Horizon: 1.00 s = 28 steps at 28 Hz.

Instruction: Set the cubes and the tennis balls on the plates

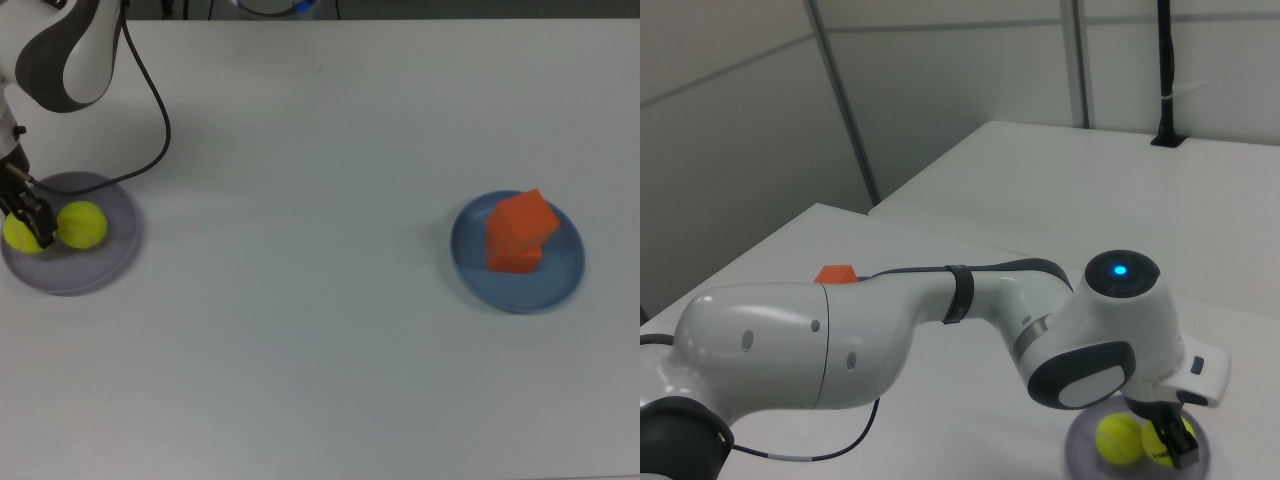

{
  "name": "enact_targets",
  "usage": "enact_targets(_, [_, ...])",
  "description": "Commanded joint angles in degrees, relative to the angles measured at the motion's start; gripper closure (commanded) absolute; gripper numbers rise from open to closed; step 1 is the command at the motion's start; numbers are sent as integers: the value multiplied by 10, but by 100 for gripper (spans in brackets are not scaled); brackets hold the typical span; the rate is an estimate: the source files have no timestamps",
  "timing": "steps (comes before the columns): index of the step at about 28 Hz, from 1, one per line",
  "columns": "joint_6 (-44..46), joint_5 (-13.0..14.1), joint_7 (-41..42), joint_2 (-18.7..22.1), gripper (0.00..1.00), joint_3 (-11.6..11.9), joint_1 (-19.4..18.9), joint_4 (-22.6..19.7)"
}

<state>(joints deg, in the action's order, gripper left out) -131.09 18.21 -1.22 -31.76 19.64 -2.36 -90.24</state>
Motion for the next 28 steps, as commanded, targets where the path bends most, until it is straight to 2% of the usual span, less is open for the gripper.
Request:
enact_targets(1, [7,13,20,-1,100,3,-3,-4])
enact_targets(2, [7,13,22,-1,93,3,-3,-4])
enact_targets(3, [7,13,27,-1,68,3,-3,-4])
enact_targets(4, [8,13,31,-1,25,3,-4,-4])
enact_targets(5, [9,12,33,0,0,3,-5,-5])
enact_targets(10, [35,6,38,7,0,3,-5,0])
enact_targets(14, [75,3,38,41,0,3,-7,2])
enact_targets(20, [156,-1,35,115,0,0,-15,2])
enact_targets(22, [193,-16,32,145,0,-4,-25,2])
enact_targets(28, [255,-41,0,196,0,-14,-53,2])
